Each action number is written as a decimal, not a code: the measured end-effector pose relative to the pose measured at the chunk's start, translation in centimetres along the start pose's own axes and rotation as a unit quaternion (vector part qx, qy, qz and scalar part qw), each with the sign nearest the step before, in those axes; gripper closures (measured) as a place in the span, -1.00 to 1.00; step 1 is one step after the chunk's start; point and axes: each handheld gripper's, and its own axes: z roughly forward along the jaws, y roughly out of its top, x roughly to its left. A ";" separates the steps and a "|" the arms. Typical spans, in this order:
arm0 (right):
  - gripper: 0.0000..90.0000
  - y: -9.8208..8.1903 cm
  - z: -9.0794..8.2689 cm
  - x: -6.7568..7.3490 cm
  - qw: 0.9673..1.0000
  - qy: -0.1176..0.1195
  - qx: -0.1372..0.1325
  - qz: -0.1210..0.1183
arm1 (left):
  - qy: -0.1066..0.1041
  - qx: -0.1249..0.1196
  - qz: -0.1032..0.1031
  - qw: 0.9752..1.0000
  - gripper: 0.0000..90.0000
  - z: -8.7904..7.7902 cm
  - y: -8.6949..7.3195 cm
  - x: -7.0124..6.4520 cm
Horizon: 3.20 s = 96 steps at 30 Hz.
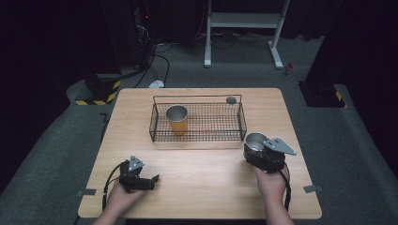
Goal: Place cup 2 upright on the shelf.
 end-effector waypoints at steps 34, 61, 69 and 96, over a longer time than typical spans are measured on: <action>-0.58 5.0 0.0 2.2 0.999 0.024 -0.038 -0.014 | 0.001 0.001 0.004 1.000 -1.00 0.0 0.0 0.1; -0.58 10.1 9.8 4.7 1.000 0.021 0.019 -0.007 | -0.002 0.000 0.001 1.000 -1.00 0.0 0.0 0.0; -0.58 9.7 12.5 5.5 0.999 0.017 0.045 -0.011 | -0.001 -0.001 0.000 1.000 -1.00 0.0 0.0 0.0; -0.58 8.2 17.9 6.5 0.989 0.018 0.148 -0.005 | -0.001 0.000 0.003 1.000 -1.00 0.0 0.0 0.0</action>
